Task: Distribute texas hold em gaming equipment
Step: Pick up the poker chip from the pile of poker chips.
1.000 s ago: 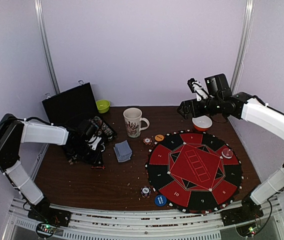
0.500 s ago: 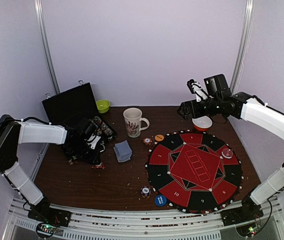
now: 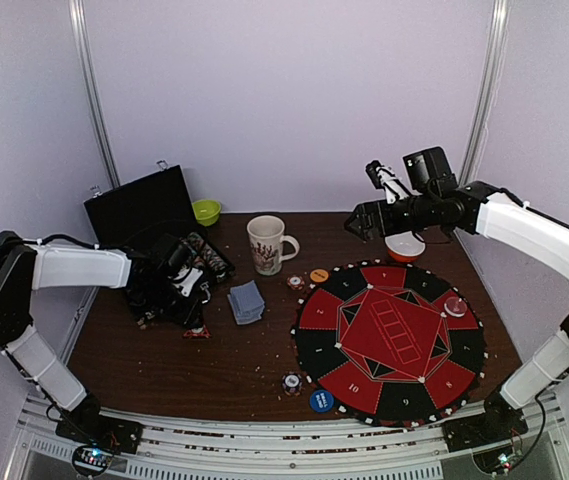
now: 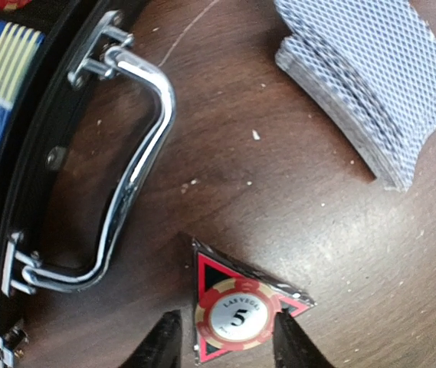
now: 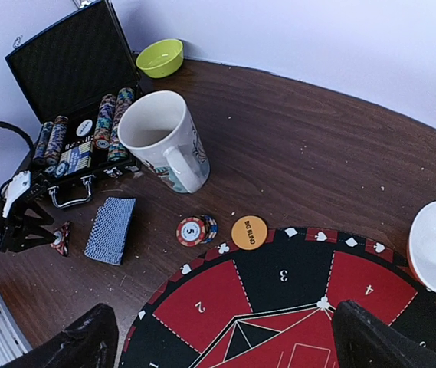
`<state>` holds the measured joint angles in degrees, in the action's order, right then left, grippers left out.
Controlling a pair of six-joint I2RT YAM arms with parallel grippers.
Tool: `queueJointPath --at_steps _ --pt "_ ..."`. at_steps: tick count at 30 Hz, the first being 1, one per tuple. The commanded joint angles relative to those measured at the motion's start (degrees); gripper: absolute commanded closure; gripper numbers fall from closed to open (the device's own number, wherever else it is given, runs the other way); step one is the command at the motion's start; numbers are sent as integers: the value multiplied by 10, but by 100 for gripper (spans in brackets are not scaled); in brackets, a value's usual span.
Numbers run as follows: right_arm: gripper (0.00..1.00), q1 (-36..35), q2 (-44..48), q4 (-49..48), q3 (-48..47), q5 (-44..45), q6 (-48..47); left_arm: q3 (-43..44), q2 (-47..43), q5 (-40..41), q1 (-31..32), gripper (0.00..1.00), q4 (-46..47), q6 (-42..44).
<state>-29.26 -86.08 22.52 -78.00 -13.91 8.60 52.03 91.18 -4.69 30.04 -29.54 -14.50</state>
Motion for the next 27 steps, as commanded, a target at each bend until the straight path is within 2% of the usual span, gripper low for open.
queueJointPath --at_steps 1,7,10,15,20,27 --pt "0 2 -2 9 -8 -19 11 20 36 19 -3 51 23 5" --pt "0 2 -2 18 -8 -13 7 19 64 18 -3 49 22 10" --pt "0 2 -3 18 -8 -12 6 12 59 10 -3 55 19 11" --pt "0 2 -7 23 -15 -8 2 -4 41 -31 -3 56 14 13" --pt "0 2 -9 27 -18 -6 -2 -11 34 -32 -3 66 4 14" --pt "0 2 -9 32 -21 -1 -3 -2 35 -52 -3 88 11 16"
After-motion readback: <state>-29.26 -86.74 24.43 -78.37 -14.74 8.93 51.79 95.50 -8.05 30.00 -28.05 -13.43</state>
